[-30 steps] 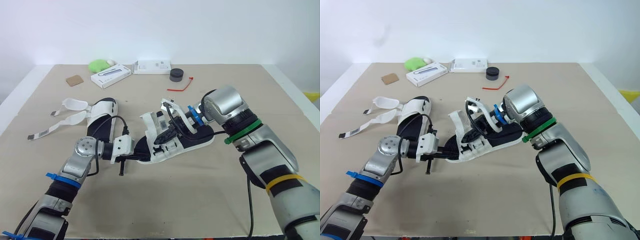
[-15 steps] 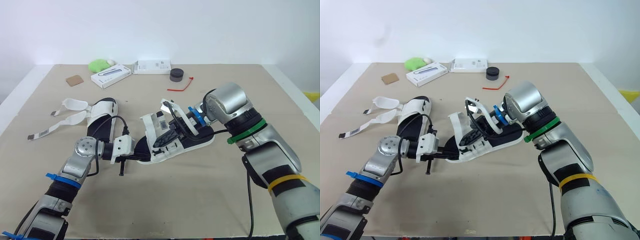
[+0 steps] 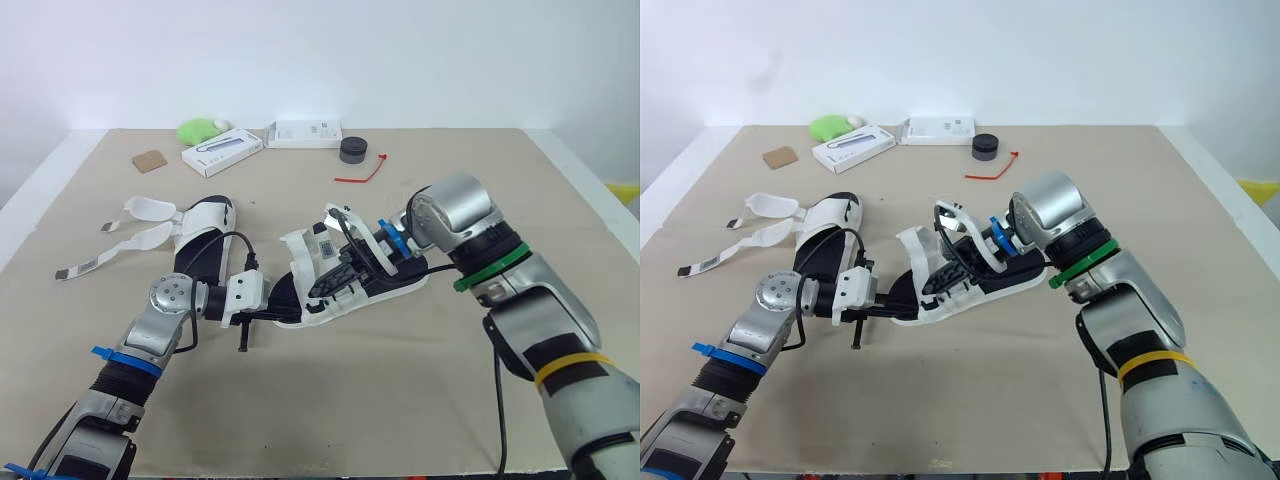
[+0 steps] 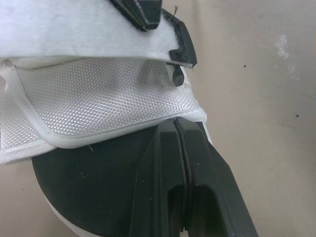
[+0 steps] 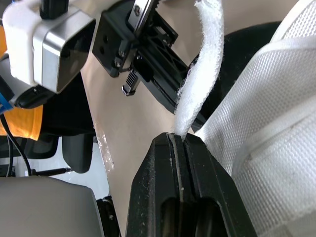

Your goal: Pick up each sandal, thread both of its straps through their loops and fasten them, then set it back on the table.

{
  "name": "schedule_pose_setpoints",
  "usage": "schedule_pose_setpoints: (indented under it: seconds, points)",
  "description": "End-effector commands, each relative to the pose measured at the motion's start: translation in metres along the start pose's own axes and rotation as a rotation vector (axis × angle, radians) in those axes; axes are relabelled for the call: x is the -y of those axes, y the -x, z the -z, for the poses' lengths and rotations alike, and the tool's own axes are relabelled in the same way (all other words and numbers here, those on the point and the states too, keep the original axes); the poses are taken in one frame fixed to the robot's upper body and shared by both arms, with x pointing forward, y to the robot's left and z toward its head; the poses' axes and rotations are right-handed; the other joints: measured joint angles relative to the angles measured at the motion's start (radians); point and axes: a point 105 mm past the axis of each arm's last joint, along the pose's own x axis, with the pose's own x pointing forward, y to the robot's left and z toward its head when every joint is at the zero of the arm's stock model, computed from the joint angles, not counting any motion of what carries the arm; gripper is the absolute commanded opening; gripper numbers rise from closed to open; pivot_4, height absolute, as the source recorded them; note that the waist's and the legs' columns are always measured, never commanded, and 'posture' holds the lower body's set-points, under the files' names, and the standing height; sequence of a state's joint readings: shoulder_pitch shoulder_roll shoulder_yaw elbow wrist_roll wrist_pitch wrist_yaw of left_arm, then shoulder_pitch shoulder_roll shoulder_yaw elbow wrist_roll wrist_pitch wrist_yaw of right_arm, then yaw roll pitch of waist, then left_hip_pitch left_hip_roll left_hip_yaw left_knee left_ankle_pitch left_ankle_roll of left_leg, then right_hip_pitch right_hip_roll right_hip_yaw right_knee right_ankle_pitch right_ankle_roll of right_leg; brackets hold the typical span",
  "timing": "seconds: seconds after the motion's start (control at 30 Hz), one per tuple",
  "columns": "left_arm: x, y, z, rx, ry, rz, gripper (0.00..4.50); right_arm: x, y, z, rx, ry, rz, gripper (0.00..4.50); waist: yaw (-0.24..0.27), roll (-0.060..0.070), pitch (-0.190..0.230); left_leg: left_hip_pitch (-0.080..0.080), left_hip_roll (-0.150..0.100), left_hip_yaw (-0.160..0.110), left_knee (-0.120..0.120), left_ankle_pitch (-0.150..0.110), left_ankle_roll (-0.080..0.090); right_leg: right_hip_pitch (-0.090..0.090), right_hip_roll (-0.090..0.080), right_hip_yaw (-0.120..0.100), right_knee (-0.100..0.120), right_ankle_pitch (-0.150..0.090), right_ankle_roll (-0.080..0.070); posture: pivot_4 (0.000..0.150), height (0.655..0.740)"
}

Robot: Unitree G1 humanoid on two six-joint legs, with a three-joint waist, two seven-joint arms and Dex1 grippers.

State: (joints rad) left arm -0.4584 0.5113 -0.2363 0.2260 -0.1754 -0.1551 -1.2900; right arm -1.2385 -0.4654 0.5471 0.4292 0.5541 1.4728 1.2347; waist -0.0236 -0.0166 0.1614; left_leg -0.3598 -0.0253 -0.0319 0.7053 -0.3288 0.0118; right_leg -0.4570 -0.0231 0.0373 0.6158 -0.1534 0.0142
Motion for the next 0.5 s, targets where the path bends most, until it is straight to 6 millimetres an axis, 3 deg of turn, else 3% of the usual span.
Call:
schedule_pose_setpoints:
  seconds: [0.03,0.5]
  points:
    - [0.022,-0.01,0.019,-0.049,0.066,0.086,0.0,-0.013,0.008,-0.017,0.043,0.066,-0.013,0.04,0.0,0.0,0.0,0.0,0.0,0.0,0.0,0.0,0.0,0.0,0.0,0.0,0.0,0.0,0.0,0.15,0.74]
    - [0.024,-0.01,0.019,-0.049,0.069,0.083,0.0,0.005,0.006,-0.011,0.028,0.046,0.03,0.04,0.0,0.0,0.0,0.0,0.0,0.0,0.0,0.0,0.0,0.0,0.0,0.0,0.0,0.0,0.0,0.15,0.74]
